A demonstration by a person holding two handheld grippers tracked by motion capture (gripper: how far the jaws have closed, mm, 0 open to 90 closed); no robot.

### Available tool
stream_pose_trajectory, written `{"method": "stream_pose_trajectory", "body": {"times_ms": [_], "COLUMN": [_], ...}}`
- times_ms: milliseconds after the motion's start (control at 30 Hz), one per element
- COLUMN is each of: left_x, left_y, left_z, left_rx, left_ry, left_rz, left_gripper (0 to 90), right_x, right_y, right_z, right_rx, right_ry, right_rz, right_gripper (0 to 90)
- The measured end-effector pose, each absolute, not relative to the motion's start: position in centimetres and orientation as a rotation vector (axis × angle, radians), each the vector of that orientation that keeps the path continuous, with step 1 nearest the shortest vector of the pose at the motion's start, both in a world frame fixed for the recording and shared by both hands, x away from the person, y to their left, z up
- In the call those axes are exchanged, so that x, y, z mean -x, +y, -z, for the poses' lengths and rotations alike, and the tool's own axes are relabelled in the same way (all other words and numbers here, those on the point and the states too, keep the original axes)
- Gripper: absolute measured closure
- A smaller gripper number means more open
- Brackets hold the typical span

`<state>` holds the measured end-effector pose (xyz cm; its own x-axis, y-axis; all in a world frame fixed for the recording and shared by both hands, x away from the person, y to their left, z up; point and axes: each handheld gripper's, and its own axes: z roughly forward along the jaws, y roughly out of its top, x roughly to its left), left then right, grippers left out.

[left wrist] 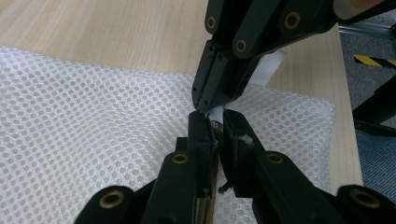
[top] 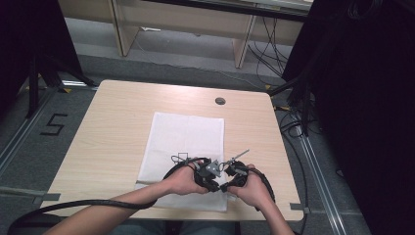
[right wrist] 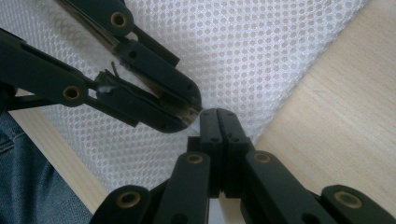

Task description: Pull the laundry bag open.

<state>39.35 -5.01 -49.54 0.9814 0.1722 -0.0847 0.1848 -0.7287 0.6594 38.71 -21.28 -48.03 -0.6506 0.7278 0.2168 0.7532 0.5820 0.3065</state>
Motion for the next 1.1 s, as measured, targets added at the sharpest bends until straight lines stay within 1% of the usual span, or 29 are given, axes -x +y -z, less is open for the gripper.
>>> {"method": "stream_pose_trajectory", "body": {"times_ms": [67, 233, 533, 833, 1067, 1100], "left_x": [-39.2, -39.2, -38.9, -39.1, -39.0, -39.0], "left_y": [-5.0, -5.0, -4.7, -4.1, -3.5, -3.4], "left_z": [49.5, 49.1, 48.8, 48.7, 48.5, 48.5], "left_rx": [-2.410, -2.442, -2.451, -2.449, -2.445, -2.448], "left_ry": [0.257, 0.202, 0.243, 0.207, 0.241, 0.223], "left_rz": [0.021, -0.029, -0.019, -0.038, -0.021, -0.030], "left_gripper": [81.8, 81.9, 82.0, 81.9, 81.9, 81.9], "right_x": [-38.7, -38.5, -38.6, -38.6, -38.5, -38.5], "right_y": [-21.2, -20.6, -20.5, -20.6, -20.6, -20.6], "right_z": [48.1, 47.8, 47.8, 47.9, 47.8, 47.9], "right_rx": [1.277, 1.271, 1.257, 1.269, 1.283, 1.285], "right_ry": [-2.745, -2.780, -2.794, -2.788, -2.763, -2.764], "right_rz": [0.584, 0.534, 0.526, 0.536, 0.526, 0.525], "right_gripper": [90.0, 90.0, 90.0, 90.0, 90.0, 90.0]}}
